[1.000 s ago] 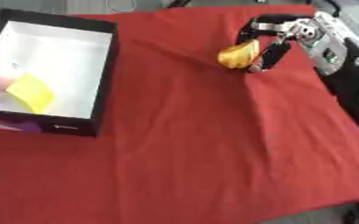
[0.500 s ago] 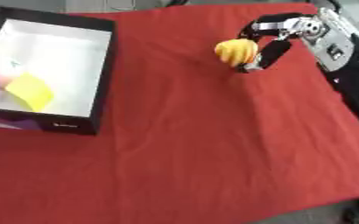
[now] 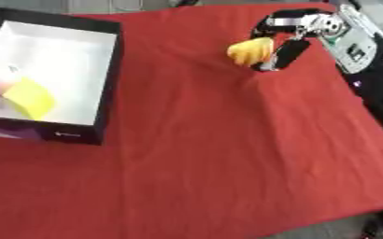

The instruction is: Pick up objects on the table and place them in the box.

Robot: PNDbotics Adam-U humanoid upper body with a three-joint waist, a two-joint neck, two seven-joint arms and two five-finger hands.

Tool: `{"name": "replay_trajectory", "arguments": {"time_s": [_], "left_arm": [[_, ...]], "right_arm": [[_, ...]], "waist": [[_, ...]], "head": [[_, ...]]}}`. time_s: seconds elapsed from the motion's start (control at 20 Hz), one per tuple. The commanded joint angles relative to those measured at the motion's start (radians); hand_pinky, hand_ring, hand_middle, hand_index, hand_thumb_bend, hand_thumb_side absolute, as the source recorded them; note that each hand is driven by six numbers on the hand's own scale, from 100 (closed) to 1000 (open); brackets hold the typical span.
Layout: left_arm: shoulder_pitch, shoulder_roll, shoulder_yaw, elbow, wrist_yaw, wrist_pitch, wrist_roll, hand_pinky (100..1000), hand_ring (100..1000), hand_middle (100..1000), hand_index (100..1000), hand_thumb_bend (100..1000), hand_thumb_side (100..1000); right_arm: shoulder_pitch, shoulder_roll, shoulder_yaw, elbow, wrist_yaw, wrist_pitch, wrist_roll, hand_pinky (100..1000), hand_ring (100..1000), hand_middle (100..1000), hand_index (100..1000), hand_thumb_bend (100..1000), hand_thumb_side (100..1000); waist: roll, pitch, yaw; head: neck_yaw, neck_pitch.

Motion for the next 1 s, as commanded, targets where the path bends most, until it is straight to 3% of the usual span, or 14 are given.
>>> {"name": "replay_trajectory", "arguments": {"time_s": [0.05,0.2,0.45,0.75,1.0], "left_arm": [[-0.004,0.032,0.006,-0.010,-0.004,-0.002,0.003,826,696,740,808,888,562],[0.000,0.036,0.007,-0.011,-0.004,-0.002,0.004,825,697,740,808,888,562],[0.007,0.037,0.007,-0.011,-0.001,-0.002,0.006,825,698,740,808,888,562],[0.001,0.047,0.009,-0.021,0.001,-0.006,0.010,825,702,741,808,887,565],[-0.012,0.071,0.024,-0.038,0.003,-0.018,0.029,826,708,744,810,881,569]], "right_arm": [[-0.035,-0.037,-0.027,-0.097,-0.025,0.015,-0.039,855,742,642,685,270,165],[-0.092,-0.010,-0.025,-0.170,-0.028,0.041,-0.051,853,739,640,684,273,161],[-0.266,0.142,0.020,-0.205,0.024,0.068,-0.046,844,732,636,682,329,137],[-0.427,0.375,0.068,-0.111,0.187,0.046,-0.057,831,726,634,681,382,136],[-0.506,0.536,0.078,-0.019,0.328,0.029,-0.095,818,725,637,683,410,149]], "waist": [[0.004,-0.033,0.000],[0.005,-0.040,-0.002],[0.009,-0.058,-0.005],[0.015,-0.074,0.014],[0.019,-0.080,0.035]], "head": [[-0.003,-0.005],[-0.005,0.002],[-0.025,0.013],[-0.054,0.025],[-0.079,0.034]]}}
